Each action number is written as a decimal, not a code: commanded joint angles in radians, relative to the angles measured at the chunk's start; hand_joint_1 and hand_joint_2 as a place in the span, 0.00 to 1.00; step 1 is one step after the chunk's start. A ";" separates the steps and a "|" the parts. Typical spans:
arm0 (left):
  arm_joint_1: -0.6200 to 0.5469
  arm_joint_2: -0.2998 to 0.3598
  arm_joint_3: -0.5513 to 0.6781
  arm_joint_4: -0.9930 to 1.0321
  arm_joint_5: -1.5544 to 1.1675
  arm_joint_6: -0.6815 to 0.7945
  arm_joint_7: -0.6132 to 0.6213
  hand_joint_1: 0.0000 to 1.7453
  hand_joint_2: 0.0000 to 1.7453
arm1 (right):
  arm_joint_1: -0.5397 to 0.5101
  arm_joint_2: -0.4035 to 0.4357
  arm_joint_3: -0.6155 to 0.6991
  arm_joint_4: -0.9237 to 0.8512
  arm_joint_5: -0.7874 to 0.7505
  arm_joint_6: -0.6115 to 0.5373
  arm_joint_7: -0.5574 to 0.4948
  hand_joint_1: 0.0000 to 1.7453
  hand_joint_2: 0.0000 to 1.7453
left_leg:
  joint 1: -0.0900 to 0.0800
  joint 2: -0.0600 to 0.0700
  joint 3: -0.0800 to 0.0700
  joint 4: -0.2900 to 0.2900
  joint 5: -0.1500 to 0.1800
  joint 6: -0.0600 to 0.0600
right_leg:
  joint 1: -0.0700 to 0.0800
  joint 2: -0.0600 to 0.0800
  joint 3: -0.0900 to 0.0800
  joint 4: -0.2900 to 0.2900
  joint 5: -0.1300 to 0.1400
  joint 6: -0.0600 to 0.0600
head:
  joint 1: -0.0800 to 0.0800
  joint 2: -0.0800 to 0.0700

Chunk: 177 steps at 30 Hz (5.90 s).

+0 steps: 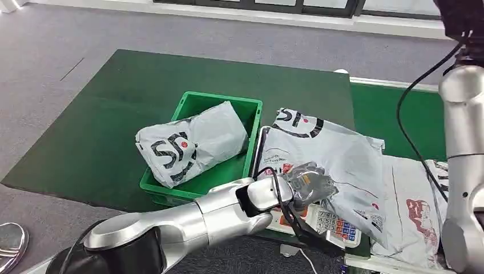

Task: Moved the parcel from conveyor to table for the left to box.

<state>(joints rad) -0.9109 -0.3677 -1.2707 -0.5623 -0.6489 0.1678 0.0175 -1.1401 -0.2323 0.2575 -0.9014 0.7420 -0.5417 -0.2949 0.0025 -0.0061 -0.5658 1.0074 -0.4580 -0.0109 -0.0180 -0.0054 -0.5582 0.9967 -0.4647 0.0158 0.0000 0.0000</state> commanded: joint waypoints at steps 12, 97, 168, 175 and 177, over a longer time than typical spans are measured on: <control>-0.033 0.019 0.110 0.024 -0.036 0.079 -0.025 1.00 1.00 | 0.428 -0.057 -0.065 -0.435 -0.002 -0.089 -0.010 0.00 1.00 | 0.001 -0.002 -0.001 -0.001 0.001 0.000 | 0.001 -0.002 -0.001 -0.002 0.001 -0.001 | 0.000 0.000; -0.101 0.019 -0.014 0.062 0.182 0.142 -0.058 1.00 1.00 | 1.035 0.116 -0.345 -0.965 0.100 -0.156 -0.101 0.00 1.00 | 0.000 0.001 -0.007 0.000 0.002 0.001 | 0.000 0.000 -0.007 0.000 0.002 -0.001 | 0.000 0.000; -0.097 0.019 0.041 0.066 0.222 0.093 -0.093 1.00 1.00 | 0.939 0.045 -0.341 -0.869 0.052 -0.156 -0.081 0.00 1.00 | 0.000 0.001 -0.009 0.000 0.002 0.001 | 0.000 0.000 -0.009 -0.001 0.002 -0.001 | 0.000 0.000; -0.093 0.019 0.031 0.052 0.231 0.086 -0.091 1.00 1.00 | 0.997 0.037 -0.359 -0.907 0.050 -0.156 -0.075 0.00 1.00 | 0.000 0.000 -0.009 -0.001 0.002 0.001 | 0.001 -0.001 -0.008 -0.002 0.002 -0.001 | 0.000 0.000; -0.089 0.019 0.033 0.058 0.234 0.088 -0.096 1.00 1.00 | 1.015 0.048 -0.357 -0.912 0.054 -0.156 -0.078 0.00 1.00 | 0.000 0.000 -0.009 -0.001 0.002 0.001 | 0.001 -0.001 -0.008 -0.001 0.002 -0.001 | 0.000 0.000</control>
<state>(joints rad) -0.9882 -0.3666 -1.2310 -0.5070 -0.4238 0.2659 -0.0771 -0.1629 -0.1915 -0.0755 -1.8109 0.7950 -0.6992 -0.3681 0.0024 -0.0064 -0.5743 1.0072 -0.4566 -0.0093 -0.0179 -0.0065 -0.5663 0.9965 -0.4634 0.0160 0.0000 0.0000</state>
